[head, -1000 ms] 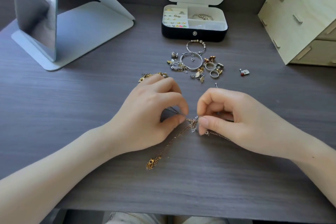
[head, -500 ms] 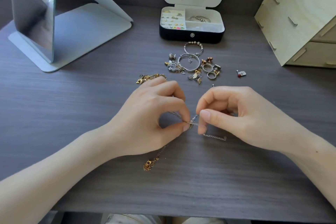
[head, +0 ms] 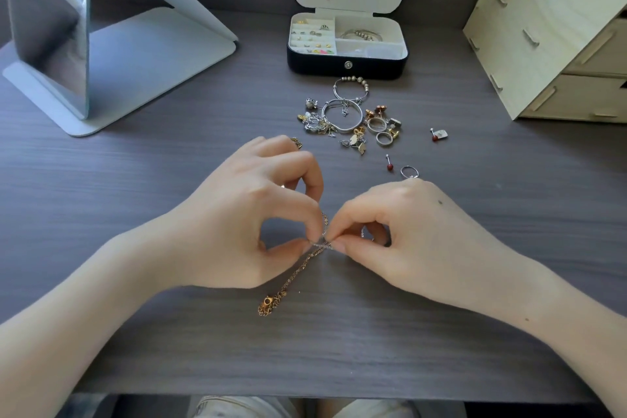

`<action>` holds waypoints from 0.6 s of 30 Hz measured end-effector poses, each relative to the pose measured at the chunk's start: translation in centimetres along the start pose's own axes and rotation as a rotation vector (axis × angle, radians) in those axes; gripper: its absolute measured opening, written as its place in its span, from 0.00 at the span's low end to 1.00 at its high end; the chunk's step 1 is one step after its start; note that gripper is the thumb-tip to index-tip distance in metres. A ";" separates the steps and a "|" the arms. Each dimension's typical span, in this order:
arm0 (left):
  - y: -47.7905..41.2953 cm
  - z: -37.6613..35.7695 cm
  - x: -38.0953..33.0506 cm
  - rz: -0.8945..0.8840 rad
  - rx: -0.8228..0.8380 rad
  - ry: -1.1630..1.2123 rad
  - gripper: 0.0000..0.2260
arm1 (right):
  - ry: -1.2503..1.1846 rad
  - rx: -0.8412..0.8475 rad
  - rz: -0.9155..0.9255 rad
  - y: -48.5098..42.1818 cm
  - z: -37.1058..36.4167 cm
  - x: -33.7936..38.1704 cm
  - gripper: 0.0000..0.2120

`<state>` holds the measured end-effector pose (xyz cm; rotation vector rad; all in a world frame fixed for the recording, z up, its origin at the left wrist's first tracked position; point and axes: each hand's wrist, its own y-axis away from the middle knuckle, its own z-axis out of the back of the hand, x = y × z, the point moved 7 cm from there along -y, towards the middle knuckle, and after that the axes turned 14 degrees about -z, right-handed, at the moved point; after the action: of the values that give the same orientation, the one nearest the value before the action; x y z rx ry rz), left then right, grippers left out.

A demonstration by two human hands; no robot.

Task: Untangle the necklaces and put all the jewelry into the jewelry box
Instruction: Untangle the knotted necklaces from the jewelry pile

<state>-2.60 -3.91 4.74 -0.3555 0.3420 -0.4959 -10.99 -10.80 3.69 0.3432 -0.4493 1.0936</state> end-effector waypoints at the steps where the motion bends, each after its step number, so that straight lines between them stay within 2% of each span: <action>1: 0.0 0.0 0.0 -0.007 0.014 0.000 0.04 | 0.019 -0.003 0.000 -0.1 0.0 0.1 0.07; 8: 0.4 -0.2 0.3 0.029 0.083 0.067 0.05 | 0.108 0.051 0.006 -0.8 -0.6 1.2 0.09; 18: 0.7 -0.4 0.6 0.032 0.113 0.069 0.05 | 0.280 -0.020 0.163 -1.0 -1.3 2.6 0.01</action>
<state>-2.02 -3.71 3.93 -0.2232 0.3841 -0.4948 -8.84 -8.58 3.89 0.1329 -0.2412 1.2735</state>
